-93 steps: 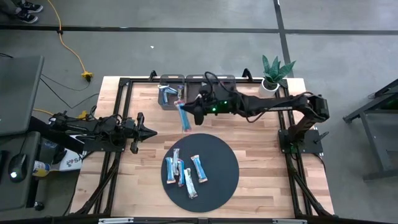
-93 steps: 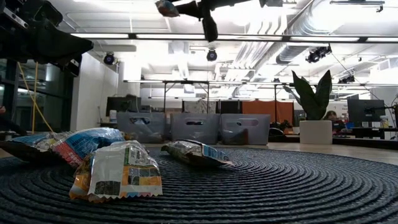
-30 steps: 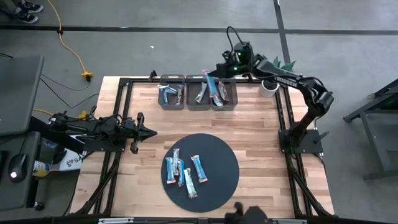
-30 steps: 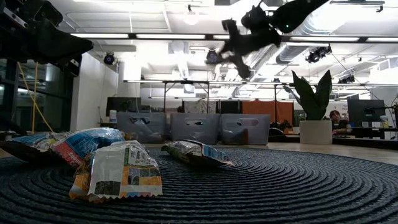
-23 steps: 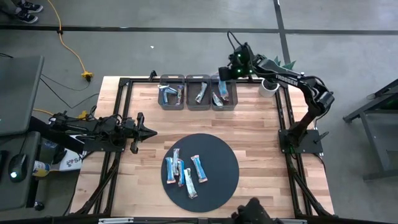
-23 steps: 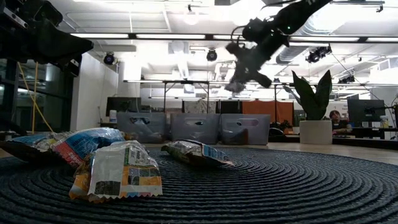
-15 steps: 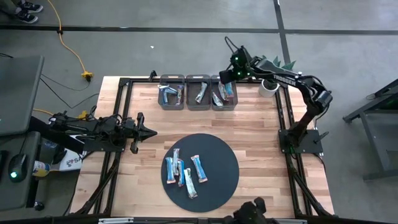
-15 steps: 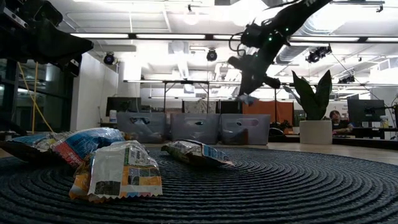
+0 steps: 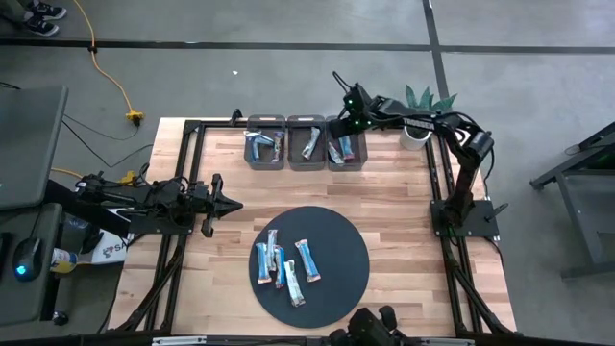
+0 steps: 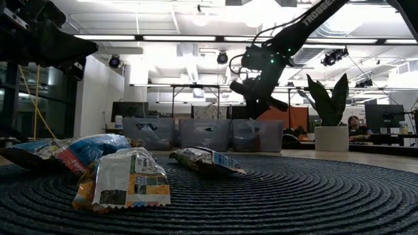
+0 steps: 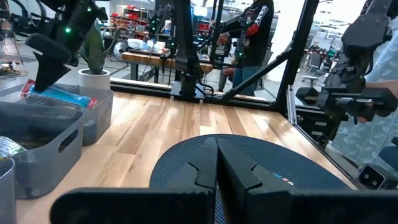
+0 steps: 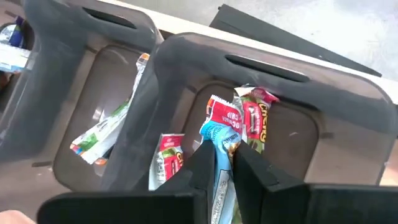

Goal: Pick and place Granola Bars by type
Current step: Put the red granola bar into the right black bin, then put the yellow granola bar into the middle black bin

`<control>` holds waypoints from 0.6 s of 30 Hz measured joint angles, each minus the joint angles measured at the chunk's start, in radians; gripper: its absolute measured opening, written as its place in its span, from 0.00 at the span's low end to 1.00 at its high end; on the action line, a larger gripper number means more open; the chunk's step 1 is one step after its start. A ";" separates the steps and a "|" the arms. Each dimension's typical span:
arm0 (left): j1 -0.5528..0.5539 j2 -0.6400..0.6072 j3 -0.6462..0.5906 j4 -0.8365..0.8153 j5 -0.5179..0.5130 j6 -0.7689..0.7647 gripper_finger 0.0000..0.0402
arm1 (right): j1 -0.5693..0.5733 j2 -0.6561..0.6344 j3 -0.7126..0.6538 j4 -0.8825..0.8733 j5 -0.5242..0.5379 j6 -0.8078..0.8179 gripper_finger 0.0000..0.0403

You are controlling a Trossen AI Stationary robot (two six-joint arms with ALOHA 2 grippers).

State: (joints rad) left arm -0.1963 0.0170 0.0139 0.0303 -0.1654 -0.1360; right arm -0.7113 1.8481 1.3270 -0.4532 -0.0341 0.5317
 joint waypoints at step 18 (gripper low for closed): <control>0.000 0.000 0.000 0.000 0.000 0.000 0.00 | 0.001 -0.010 0.000 0.023 -0.026 0.013 0.36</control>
State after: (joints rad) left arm -0.1963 0.0170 0.0141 0.0303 -0.1658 -0.1360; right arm -0.7105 1.8385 1.3270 -0.4298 -0.0603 0.5445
